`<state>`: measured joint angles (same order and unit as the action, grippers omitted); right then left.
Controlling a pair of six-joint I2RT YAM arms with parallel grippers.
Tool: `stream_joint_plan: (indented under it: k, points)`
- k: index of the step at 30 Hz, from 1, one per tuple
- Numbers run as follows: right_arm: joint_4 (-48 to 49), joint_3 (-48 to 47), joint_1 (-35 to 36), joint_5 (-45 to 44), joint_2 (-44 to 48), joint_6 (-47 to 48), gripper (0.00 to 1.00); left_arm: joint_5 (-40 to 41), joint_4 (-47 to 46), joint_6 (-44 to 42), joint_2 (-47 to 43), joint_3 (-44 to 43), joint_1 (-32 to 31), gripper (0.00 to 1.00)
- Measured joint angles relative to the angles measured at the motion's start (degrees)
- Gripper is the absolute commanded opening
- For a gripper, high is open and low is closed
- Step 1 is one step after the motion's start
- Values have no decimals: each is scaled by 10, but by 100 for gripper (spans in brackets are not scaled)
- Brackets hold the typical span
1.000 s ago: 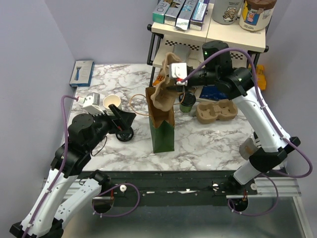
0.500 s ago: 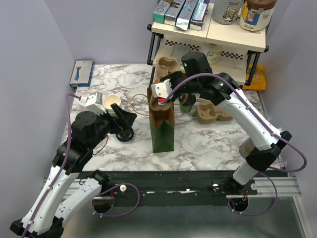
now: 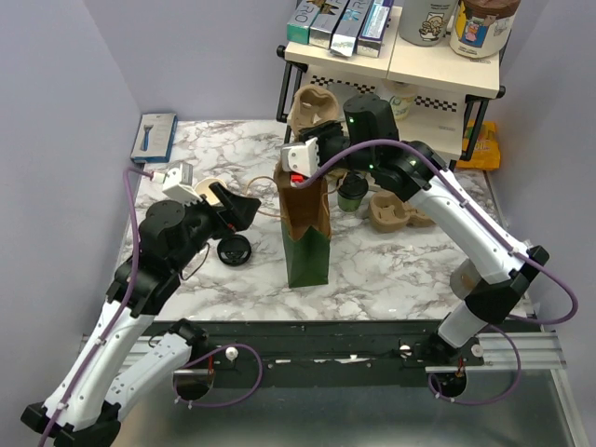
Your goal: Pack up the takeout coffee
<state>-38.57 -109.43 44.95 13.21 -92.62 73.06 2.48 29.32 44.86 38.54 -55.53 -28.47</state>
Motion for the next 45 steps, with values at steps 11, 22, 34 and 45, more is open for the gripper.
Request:
stream_joint_plan:
  k: [11, 22, 34, 45]
  points:
    - [-14, 44, 13, -68, -7, 13, 41, -5, -64, 10, 74, 1, 0, 78]
    - [-68, 84, 45, -92, 4, 29, 42, -10, -99, 35, 83, 9, 0, 12]
    - [-177, 83, 82, -61, 30, 30, 41, -12, -102, 56, 80, 24, 0, 0]
    - [-250, 49, 92, -39, 6, -10, 41, -1, -99, 75, 56, 31, 0, 0]
